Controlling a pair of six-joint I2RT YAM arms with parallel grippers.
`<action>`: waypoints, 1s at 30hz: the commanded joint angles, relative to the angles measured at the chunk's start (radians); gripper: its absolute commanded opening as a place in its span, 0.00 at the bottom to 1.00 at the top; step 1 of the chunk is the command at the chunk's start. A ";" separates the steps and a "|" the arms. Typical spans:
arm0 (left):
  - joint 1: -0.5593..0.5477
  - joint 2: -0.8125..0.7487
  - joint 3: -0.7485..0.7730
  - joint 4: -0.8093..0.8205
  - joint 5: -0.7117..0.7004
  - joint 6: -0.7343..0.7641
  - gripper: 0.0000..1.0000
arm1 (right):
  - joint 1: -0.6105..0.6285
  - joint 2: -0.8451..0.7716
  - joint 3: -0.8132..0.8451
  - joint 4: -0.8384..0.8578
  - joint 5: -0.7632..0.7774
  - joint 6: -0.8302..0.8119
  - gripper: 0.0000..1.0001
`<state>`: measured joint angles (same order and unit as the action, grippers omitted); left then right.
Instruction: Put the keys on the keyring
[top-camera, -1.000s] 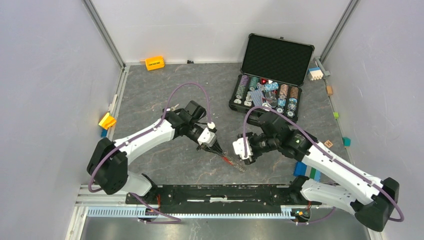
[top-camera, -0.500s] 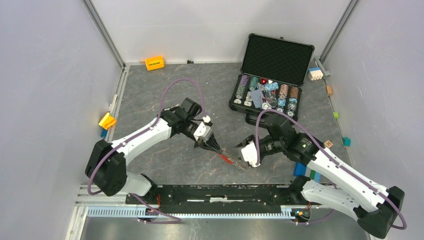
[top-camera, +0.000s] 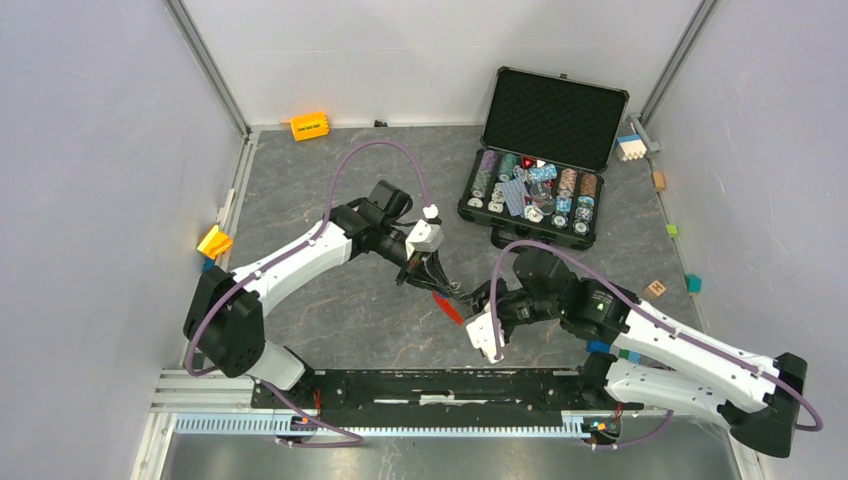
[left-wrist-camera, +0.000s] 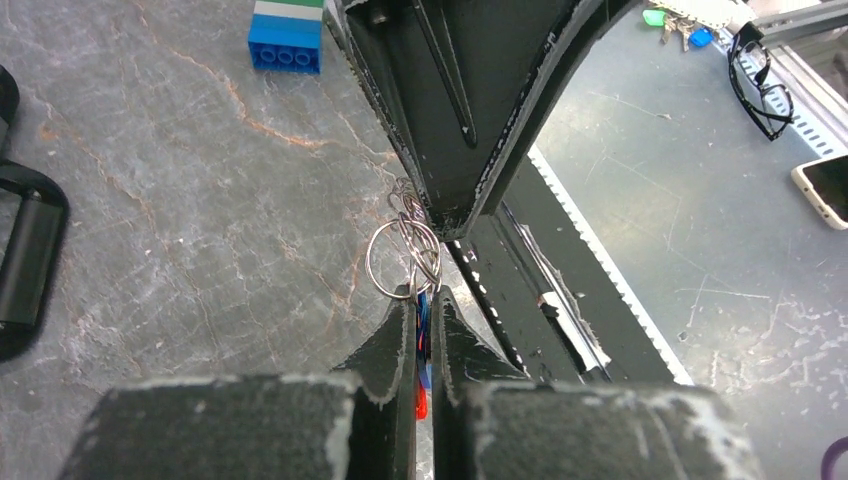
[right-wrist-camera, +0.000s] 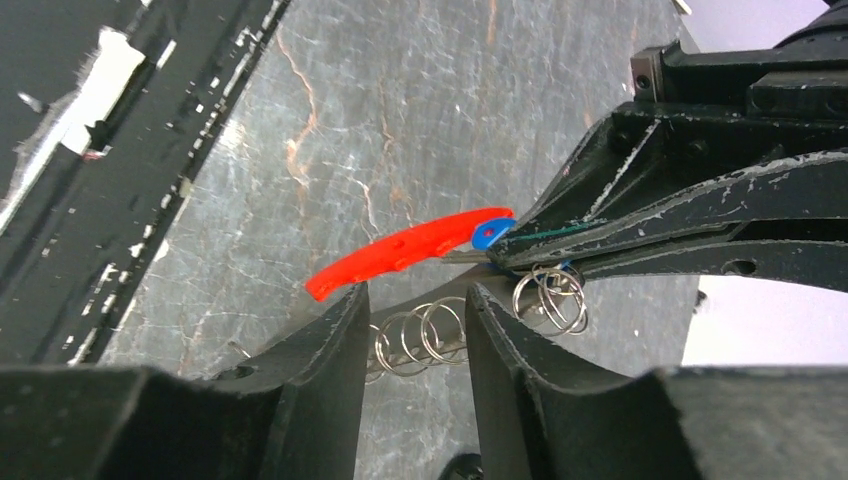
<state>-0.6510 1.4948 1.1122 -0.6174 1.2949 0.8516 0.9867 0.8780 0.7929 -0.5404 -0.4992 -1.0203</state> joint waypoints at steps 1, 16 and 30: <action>0.002 0.006 0.037 0.015 0.005 -0.084 0.02 | 0.036 -0.001 -0.018 0.080 0.145 -0.011 0.44; 0.003 0.025 0.029 0.015 0.020 -0.083 0.02 | 0.096 -0.051 -0.029 0.101 0.326 -0.049 0.35; 0.003 0.023 0.032 0.017 0.017 -0.083 0.02 | 0.099 -0.085 -0.062 0.122 0.329 -0.004 0.41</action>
<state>-0.6491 1.5261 1.1137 -0.6155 1.2675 0.8043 1.0809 0.8127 0.7525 -0.4541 -0.1665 -1.0481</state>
